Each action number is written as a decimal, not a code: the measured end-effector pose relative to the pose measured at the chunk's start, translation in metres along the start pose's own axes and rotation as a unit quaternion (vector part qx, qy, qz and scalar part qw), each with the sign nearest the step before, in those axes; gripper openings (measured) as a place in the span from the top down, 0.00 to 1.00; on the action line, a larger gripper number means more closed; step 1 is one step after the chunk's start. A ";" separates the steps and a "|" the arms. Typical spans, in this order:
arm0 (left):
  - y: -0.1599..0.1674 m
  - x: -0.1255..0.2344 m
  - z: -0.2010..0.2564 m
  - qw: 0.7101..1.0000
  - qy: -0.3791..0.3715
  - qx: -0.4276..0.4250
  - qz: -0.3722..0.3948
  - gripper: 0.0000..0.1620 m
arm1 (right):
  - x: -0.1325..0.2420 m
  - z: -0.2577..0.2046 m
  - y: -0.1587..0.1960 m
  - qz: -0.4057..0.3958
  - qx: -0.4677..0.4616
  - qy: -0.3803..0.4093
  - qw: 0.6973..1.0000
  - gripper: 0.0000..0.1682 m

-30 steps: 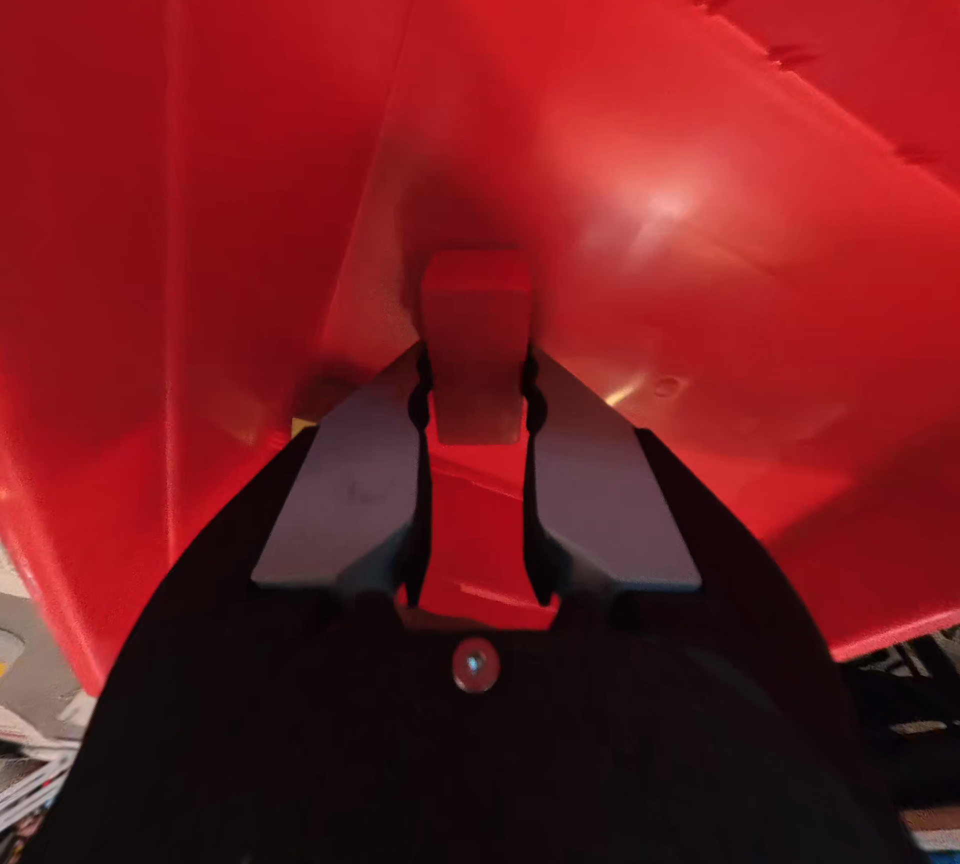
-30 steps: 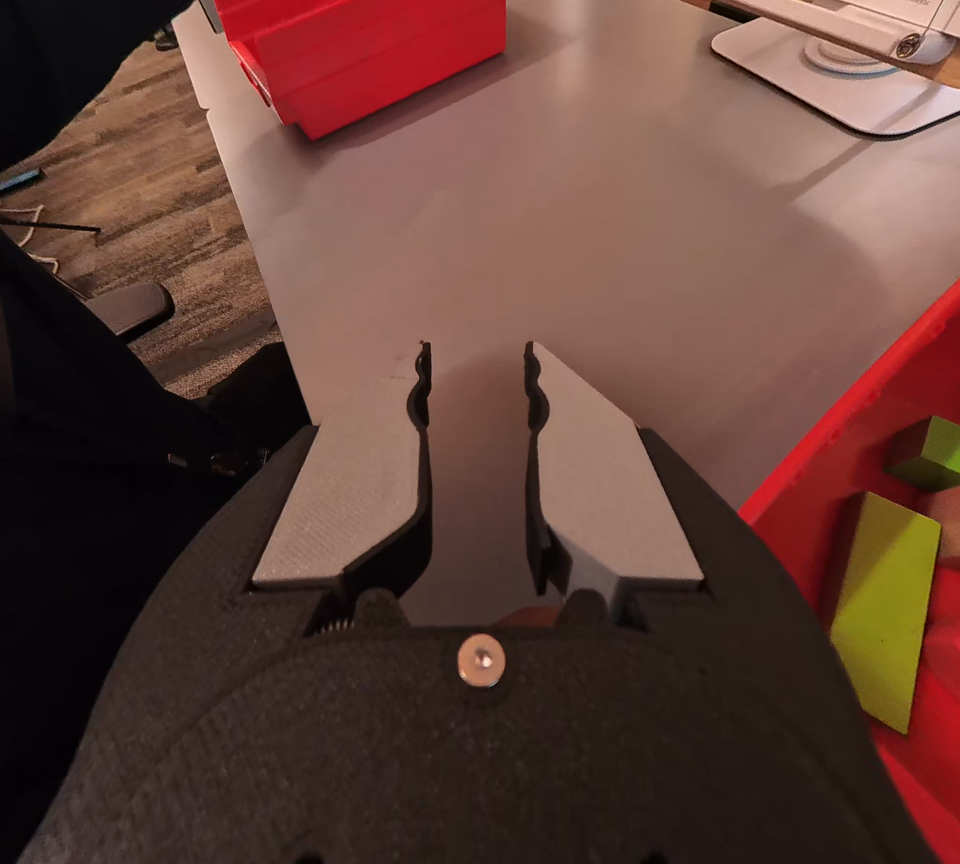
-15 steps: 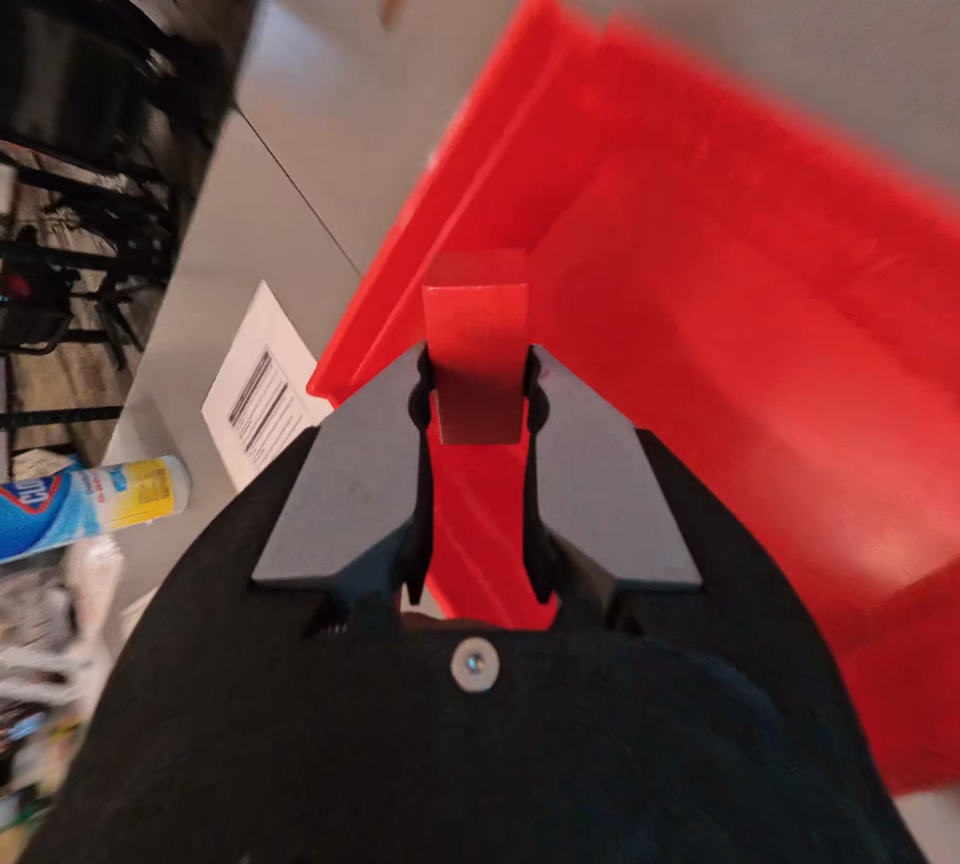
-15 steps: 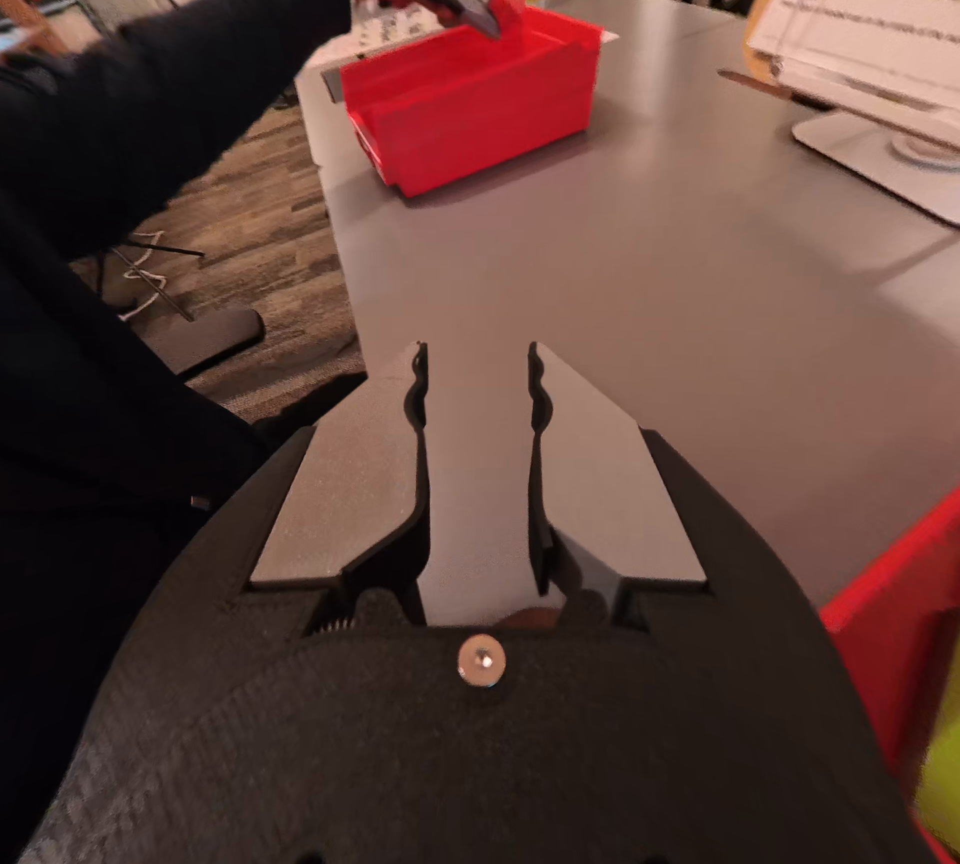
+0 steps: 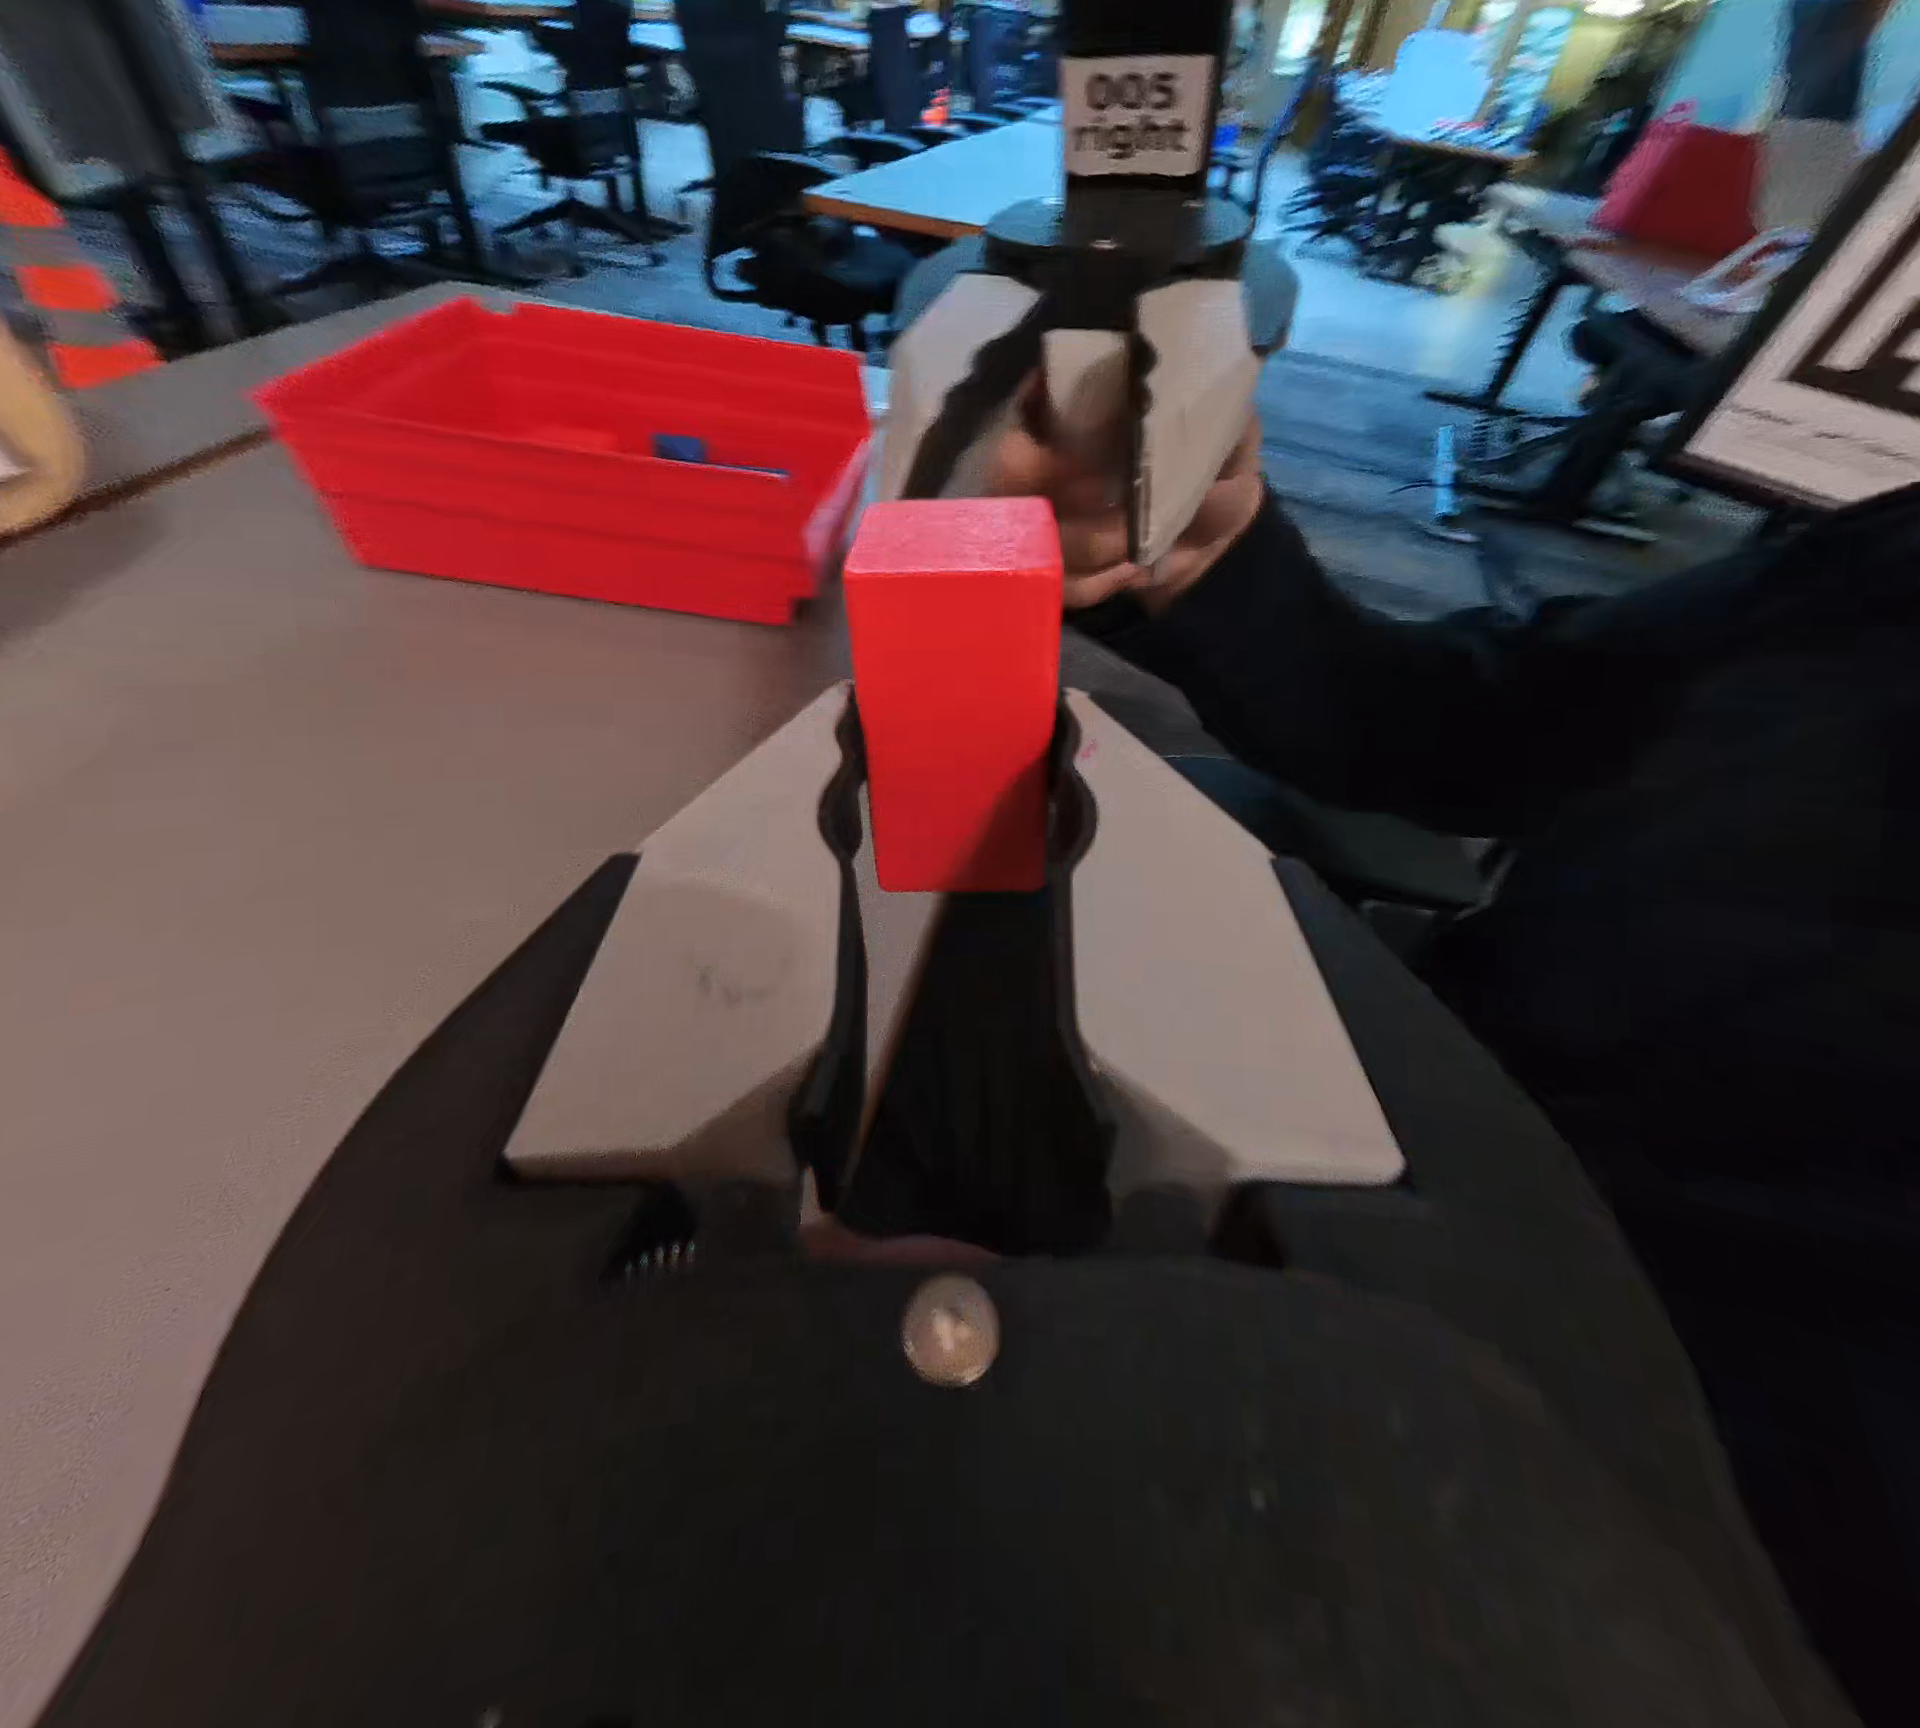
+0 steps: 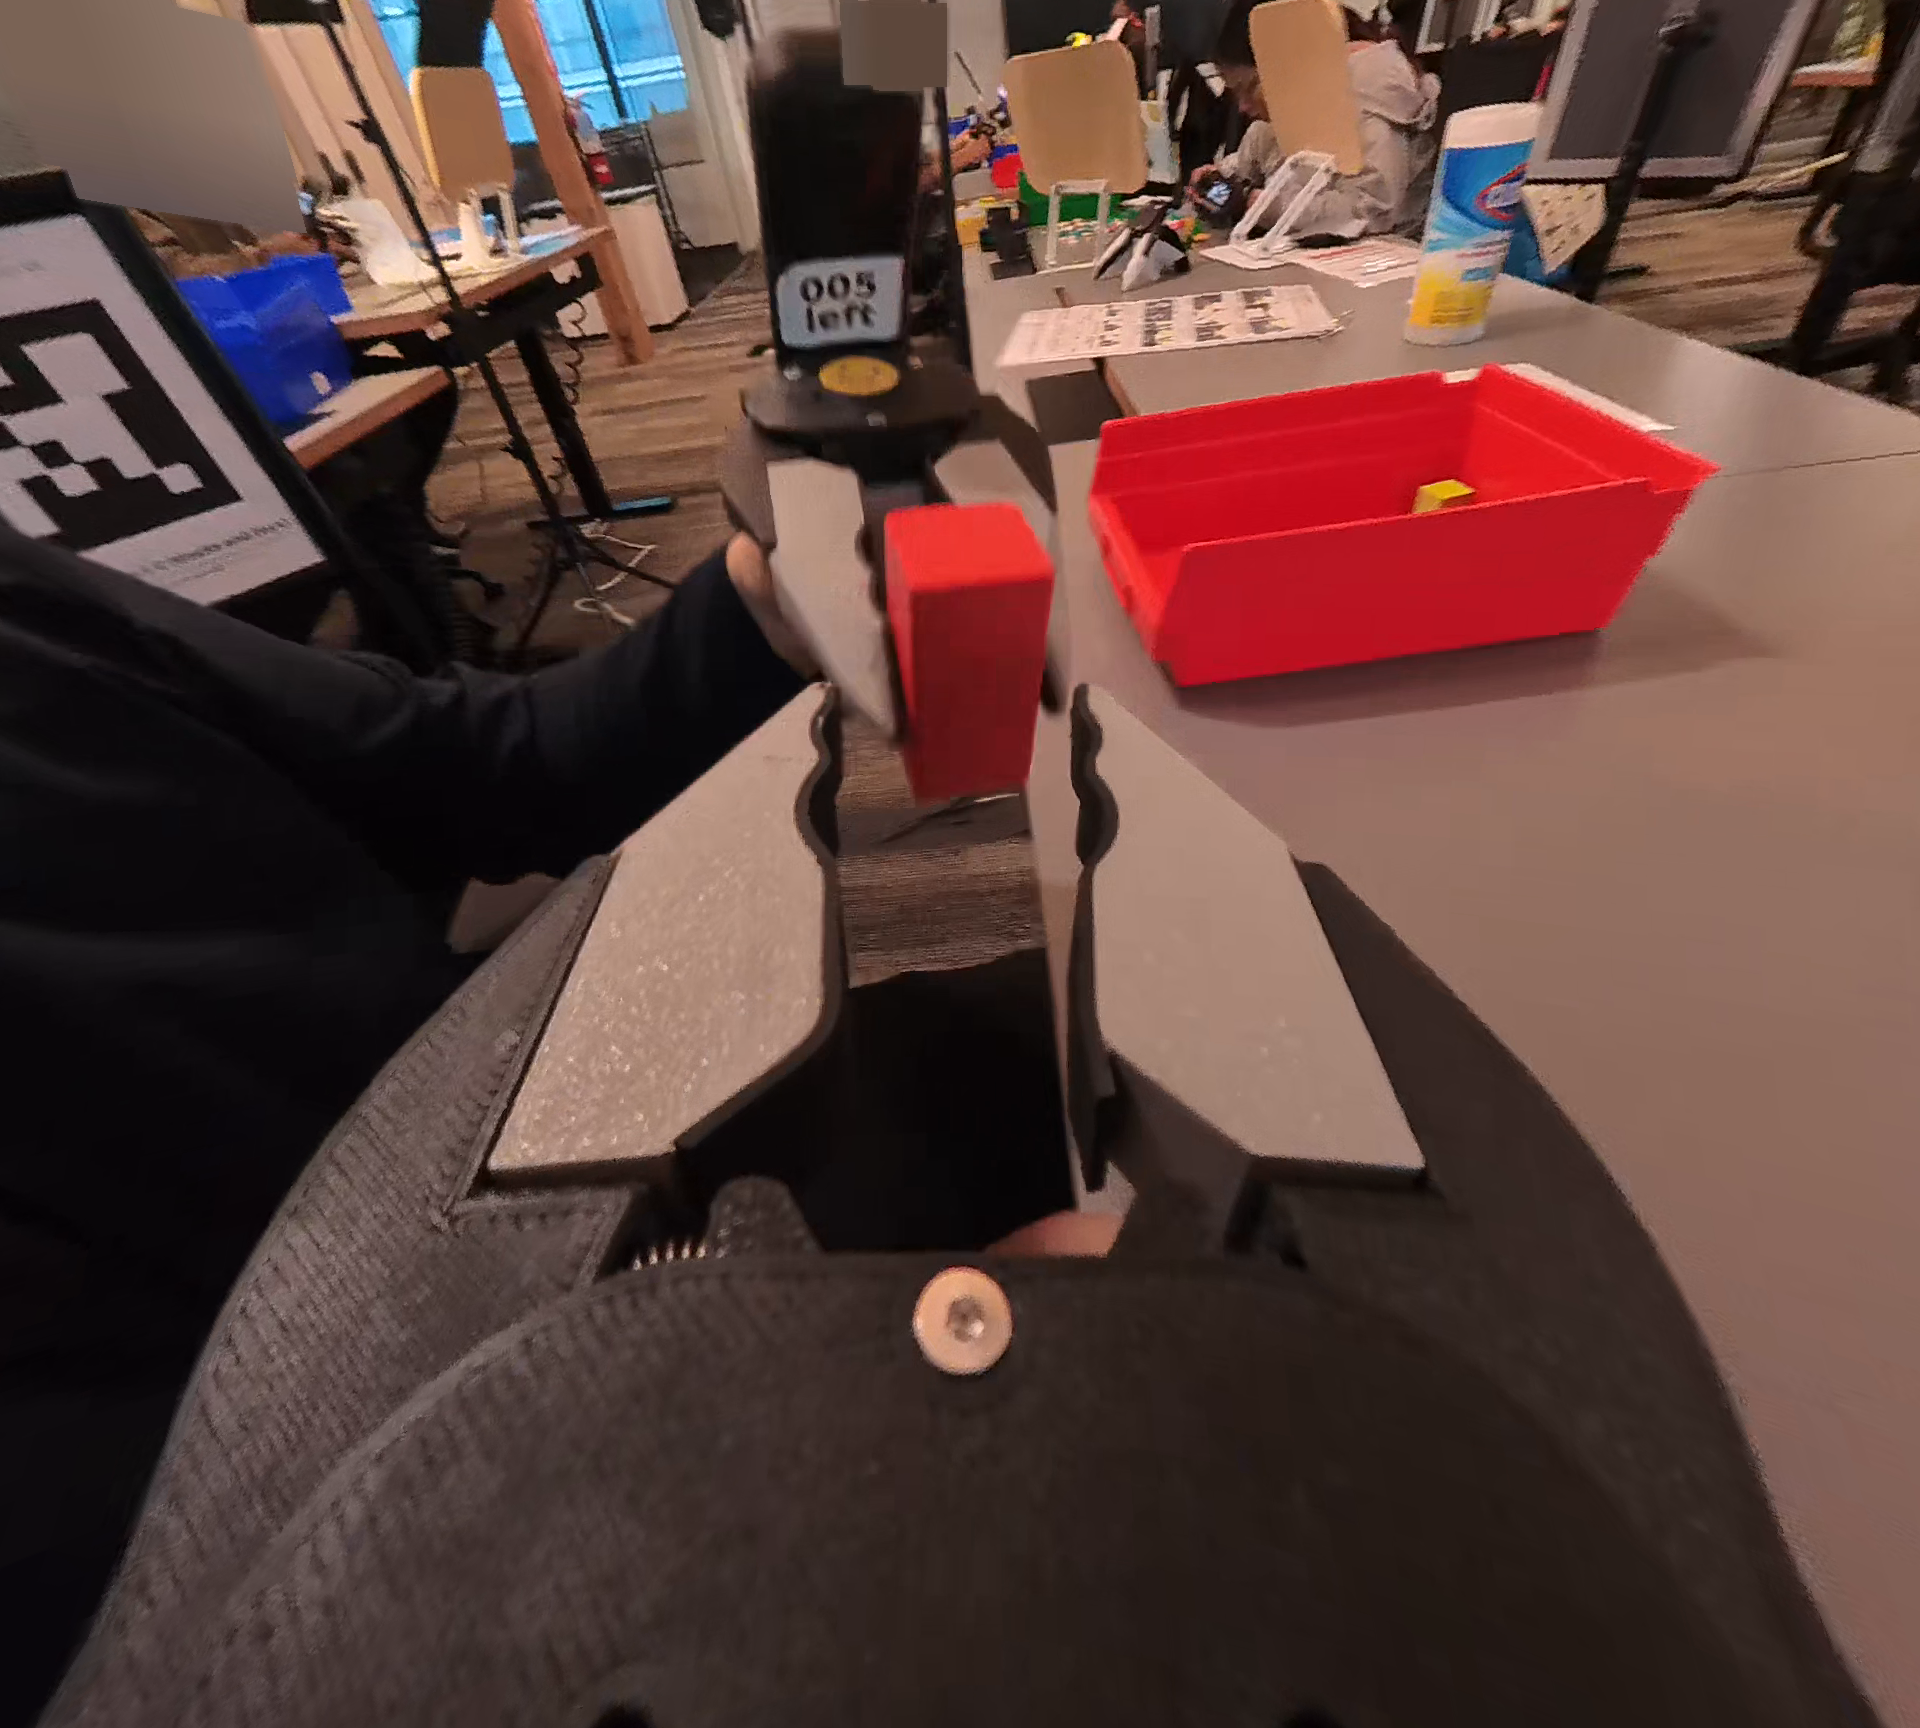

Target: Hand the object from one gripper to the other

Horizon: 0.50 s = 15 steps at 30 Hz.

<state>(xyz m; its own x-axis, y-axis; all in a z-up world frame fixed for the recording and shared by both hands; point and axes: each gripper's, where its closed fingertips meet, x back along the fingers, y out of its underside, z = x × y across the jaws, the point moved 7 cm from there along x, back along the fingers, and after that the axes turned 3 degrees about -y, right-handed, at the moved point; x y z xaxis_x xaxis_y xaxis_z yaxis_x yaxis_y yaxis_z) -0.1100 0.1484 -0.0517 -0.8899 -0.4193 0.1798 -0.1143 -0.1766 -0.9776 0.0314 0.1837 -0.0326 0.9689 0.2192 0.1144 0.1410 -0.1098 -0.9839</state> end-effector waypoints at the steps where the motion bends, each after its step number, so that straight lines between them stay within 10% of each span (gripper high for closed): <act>1: 0.006 -0.007 0.008 1.000 0.006 0.000 -0.001 0.80 | -0.003 -0.007 0.003 0.000 -0.006 -0.013 1.000 0.75; 15: 0.040 -0.037 0.014 0.998 0.047 0.036 -0.020 0.80 | -0.011 0.000 0.046 -0.026 -0.061 -0.009 0.998 0.80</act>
<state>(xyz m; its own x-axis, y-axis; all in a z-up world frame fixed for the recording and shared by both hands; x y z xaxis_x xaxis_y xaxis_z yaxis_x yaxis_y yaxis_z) -0.0755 0.1446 -0.0956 -0.9232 -0.3260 0.2037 -0.1209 -0.2567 -0.9589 0.0277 0.1761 -0.0796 0.9560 0.2447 0.1615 0.2158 -0.2143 -0.9526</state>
